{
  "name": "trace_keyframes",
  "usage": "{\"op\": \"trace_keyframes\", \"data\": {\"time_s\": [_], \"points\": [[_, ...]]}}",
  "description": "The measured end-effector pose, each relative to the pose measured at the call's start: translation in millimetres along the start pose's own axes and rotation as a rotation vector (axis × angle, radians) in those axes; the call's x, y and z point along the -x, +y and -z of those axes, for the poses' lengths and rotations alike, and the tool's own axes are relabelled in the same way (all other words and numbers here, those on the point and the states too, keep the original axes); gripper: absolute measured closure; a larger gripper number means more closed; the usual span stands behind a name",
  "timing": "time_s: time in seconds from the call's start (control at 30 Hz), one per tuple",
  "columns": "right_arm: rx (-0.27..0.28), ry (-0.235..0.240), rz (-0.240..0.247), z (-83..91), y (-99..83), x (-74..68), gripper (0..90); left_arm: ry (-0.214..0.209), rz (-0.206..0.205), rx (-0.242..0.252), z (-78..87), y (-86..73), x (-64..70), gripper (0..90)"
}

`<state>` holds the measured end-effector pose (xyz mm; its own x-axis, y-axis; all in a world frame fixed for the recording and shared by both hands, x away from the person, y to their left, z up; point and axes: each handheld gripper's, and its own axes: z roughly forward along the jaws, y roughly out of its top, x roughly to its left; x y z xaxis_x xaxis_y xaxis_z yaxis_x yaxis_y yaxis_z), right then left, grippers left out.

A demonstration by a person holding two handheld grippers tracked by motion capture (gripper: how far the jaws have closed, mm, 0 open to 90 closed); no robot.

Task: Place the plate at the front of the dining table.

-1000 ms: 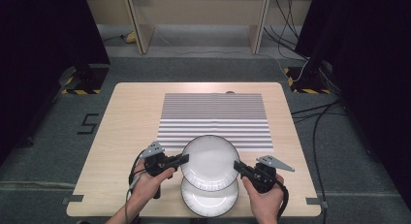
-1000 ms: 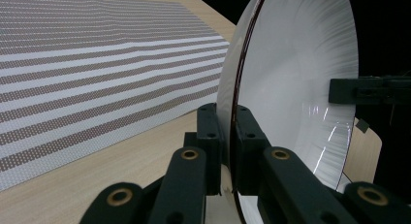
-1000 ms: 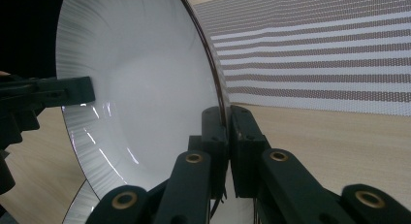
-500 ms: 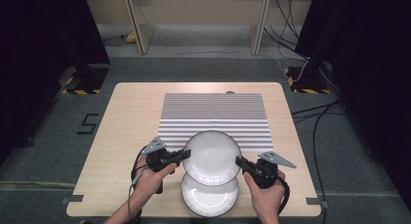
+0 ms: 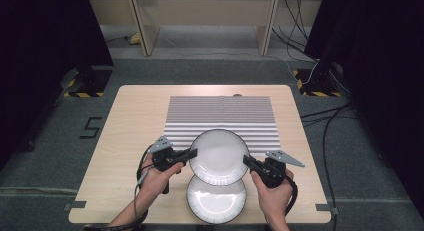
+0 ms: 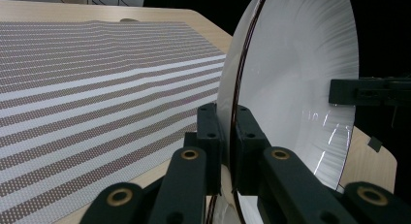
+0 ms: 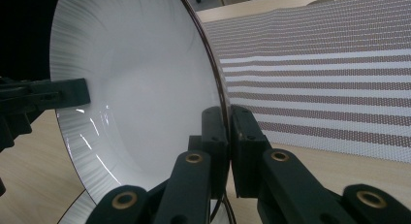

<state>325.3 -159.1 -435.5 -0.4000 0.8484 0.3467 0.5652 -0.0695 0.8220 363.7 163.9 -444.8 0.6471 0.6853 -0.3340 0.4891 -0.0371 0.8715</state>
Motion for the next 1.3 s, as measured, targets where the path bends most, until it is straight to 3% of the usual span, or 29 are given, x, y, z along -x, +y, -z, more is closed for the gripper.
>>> {"op": "trace_keyframes", "data": {"time_s": [1.3], "points": [[0.027, -0.020, 0.008, -18.5, 29.1, 9.8, 85.4, 0.006, -0.016, 0.023, -17.9, 27.8, -15.4, 83.5]]}}
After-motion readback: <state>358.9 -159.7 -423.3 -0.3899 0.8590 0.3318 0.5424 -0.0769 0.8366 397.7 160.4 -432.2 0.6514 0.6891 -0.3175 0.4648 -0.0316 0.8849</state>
